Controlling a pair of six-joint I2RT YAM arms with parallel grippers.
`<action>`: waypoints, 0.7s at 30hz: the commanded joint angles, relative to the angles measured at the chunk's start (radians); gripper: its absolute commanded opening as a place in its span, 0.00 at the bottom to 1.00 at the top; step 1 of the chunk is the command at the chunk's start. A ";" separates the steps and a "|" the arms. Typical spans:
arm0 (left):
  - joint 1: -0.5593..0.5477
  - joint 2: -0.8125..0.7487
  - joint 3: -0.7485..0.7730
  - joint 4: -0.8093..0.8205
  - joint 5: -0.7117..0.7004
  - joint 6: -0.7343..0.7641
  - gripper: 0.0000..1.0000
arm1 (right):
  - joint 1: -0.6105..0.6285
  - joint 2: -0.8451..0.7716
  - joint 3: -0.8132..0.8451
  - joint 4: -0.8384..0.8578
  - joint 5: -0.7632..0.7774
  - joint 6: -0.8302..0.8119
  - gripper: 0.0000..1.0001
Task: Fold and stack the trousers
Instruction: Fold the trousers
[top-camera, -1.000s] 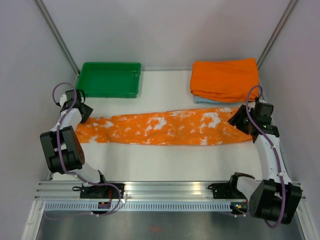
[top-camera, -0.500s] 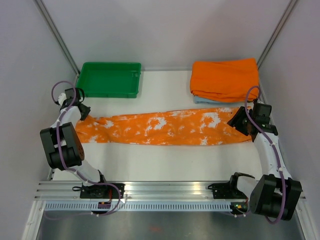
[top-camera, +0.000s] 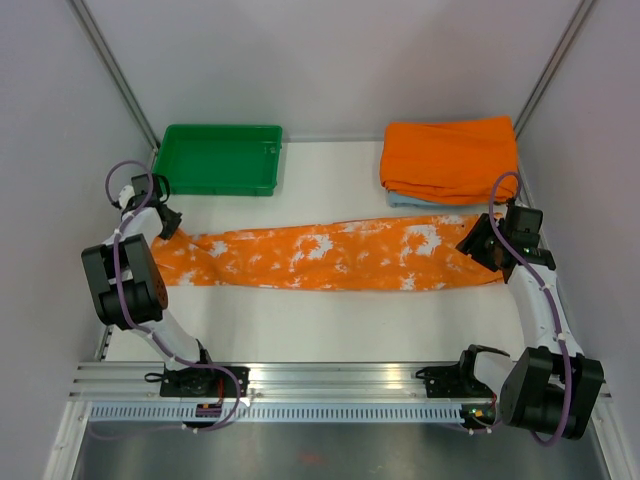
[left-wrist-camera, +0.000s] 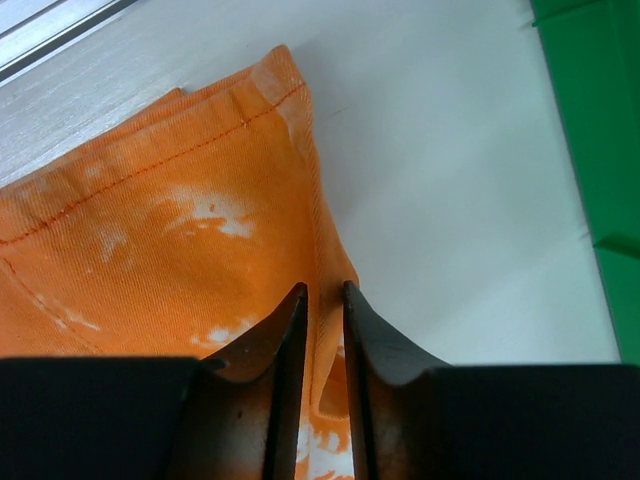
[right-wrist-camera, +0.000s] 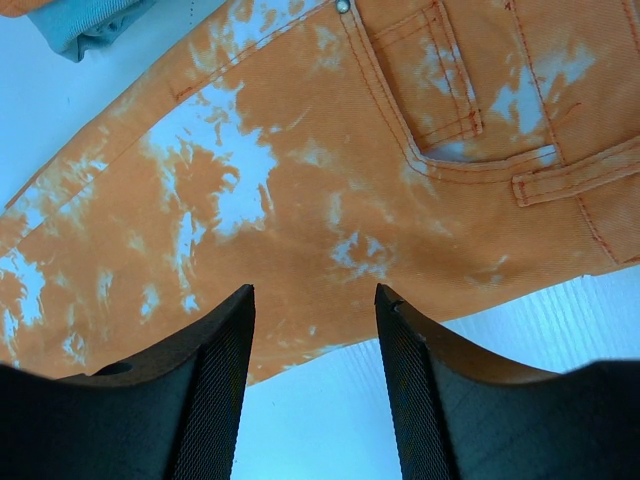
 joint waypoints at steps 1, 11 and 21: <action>0.006 0.012 0.030 0.035 0.015 0.004 0.29 | 0.004 -0.017 0.001 0.018 0.023 -0.012 0.58; 0.003 -0.001 0.041 0.052 0.105 -0.011 0.02 | 0.004 -0.033 0.020 -0.004 0.111 -0.012 0.54; -0.014 -0.100 0.053 -0.071 -0.080 -0.032 0.02 | 0.004 -0.051 0.011 0.010 0.090 -0.003 0.52</action>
